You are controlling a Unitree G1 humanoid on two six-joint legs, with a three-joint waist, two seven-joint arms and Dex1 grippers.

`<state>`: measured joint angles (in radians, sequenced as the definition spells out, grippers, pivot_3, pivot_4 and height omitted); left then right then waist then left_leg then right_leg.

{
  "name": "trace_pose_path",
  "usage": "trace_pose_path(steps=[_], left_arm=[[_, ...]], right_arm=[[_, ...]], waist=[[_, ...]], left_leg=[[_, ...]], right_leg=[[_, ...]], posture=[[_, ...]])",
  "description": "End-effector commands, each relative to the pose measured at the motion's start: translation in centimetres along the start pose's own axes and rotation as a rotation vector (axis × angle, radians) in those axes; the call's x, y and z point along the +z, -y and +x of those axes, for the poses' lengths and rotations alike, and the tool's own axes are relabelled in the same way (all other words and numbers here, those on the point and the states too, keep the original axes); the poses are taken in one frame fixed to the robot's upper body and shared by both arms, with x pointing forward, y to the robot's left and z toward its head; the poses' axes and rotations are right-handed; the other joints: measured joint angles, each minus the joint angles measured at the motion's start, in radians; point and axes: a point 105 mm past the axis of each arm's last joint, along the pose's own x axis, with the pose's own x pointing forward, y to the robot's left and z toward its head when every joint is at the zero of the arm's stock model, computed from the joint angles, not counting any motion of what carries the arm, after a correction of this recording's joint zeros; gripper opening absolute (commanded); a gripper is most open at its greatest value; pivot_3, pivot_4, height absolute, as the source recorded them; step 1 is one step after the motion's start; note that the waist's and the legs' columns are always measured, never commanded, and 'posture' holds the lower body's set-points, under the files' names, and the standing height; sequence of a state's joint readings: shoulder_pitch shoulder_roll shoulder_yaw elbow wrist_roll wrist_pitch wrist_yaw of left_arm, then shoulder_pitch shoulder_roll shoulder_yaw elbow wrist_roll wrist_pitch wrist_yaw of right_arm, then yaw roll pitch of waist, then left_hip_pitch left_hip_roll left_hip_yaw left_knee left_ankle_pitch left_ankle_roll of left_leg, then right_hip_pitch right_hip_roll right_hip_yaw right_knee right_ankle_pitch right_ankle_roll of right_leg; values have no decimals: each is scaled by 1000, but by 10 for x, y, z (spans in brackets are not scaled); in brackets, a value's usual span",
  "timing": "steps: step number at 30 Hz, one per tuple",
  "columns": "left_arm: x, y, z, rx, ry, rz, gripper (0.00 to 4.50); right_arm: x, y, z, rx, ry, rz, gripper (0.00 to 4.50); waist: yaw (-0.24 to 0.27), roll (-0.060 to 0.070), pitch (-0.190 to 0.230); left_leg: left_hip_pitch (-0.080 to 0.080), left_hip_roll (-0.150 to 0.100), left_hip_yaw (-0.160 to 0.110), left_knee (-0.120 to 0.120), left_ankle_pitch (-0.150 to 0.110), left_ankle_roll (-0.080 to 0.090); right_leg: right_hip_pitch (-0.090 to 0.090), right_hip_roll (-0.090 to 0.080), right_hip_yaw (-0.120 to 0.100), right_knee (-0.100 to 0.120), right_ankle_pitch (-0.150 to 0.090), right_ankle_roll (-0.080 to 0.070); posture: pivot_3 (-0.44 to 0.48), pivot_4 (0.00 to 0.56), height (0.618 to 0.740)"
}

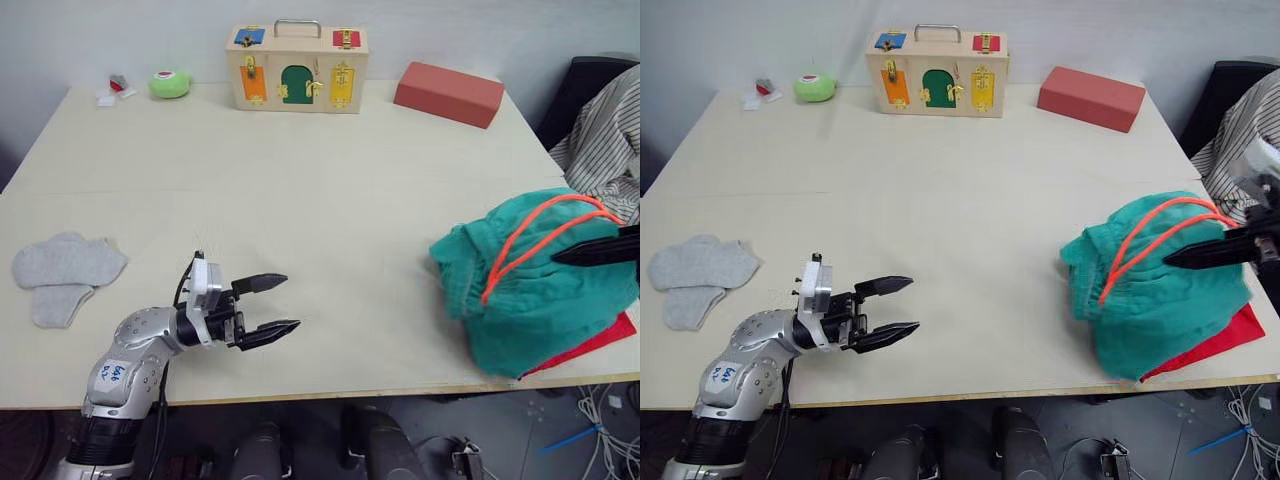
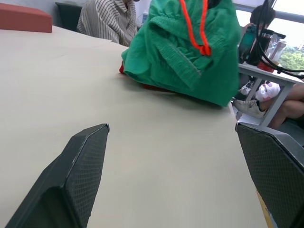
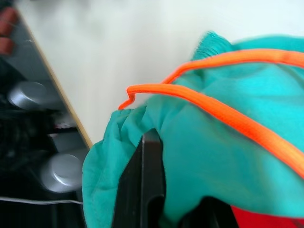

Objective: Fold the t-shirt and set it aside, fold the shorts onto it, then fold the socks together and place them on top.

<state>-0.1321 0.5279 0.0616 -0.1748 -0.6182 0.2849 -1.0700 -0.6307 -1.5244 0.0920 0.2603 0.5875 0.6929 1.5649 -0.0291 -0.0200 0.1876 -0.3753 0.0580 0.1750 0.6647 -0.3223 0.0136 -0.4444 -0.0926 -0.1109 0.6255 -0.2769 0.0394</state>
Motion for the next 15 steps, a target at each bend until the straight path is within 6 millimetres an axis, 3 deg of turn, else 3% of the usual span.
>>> trace_pose_path(steps=[1,3,8,15], left_arm=[[6,1,-5,-7,3,25,4461],[5,2,-8,-4,-2,21,4461],[7,5,-15,-6,-39,20,4461],[10,15,-22,8,-64,6,4461]], right_arm=[[-35,29,-17,-107,-133,-12,0],[-58,44,-16,-139,-211,-27,0],[-82,70,4,-172,-256,-61,0],[-96,89,35,-270,-232,-96,0]], waist=[[1,1,0],[0,1,0],[-8,2,1],[-7,5,3]], left_leg=[[0,0,0,0,0,0],[0,0,1,0,0,0],[1,0,3,2,3,-2],[1,1,2,2,5,-4]], right_leg=[[0,0,0,0,0,0],[-1,0,0,0,0,0],[-1,1,2,2,0,0],[-1,1,2,4,0,0]], posture=[[0,150,740],[0,150,740],[0,150,740],[0,150,740]])
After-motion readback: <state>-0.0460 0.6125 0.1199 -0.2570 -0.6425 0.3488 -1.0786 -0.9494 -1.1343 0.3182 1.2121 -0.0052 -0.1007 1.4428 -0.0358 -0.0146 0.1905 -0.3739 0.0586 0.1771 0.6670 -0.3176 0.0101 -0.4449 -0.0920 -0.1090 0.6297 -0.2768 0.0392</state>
